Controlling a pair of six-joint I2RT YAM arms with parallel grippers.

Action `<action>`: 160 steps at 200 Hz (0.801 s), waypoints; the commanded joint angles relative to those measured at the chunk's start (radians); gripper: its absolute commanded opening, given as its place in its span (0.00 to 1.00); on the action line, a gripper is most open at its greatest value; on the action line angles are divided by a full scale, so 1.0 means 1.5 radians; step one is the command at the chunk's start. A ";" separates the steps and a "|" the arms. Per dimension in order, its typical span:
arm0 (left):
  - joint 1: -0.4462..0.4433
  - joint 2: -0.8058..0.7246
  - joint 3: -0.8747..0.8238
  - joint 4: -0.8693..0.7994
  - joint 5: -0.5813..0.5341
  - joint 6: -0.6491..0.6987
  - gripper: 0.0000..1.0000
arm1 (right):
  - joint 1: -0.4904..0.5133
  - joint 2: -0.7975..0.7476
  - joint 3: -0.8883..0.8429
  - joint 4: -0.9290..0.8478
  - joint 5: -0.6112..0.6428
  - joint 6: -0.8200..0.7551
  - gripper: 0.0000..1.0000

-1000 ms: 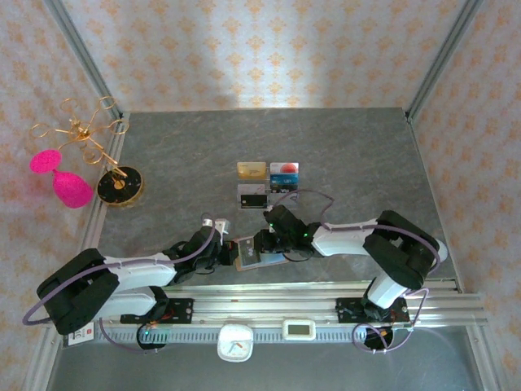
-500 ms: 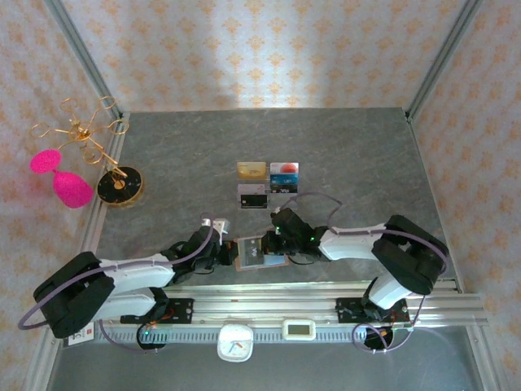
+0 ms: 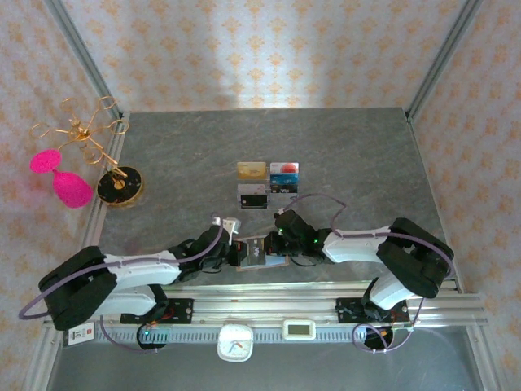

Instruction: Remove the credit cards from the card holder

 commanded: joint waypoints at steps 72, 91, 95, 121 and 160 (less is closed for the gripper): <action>-0.013 0.068 -0.015 0.034 -0.003 0.009 0.00 | 0.003 0.027 -0.027 0.077 -0.054 0.015 0.21; -0.014 0.063 -0.014 0.020 -0.010 0.010 0.00 | 0.003 0.020 -0.022 0.052 -0.027 0.015 0.10; -0.014 0.058 -0.016 0.017 -0.012 0.011 0.00 | 0.002 0.016 -0.022 0.043 -0.018 0.014 0.08; -0.009 0.027 -0.027 0.008 -0.024 0.009 0.00 | -0.013 -0.043 -0.053 0.003 0.029 0.013 0.00; 0.001 0.015 -0.023 0.008 -0.020 0.011 0.00 | -0.036 -0.156 -0.100 -0.056 0.079 -0.024 0.00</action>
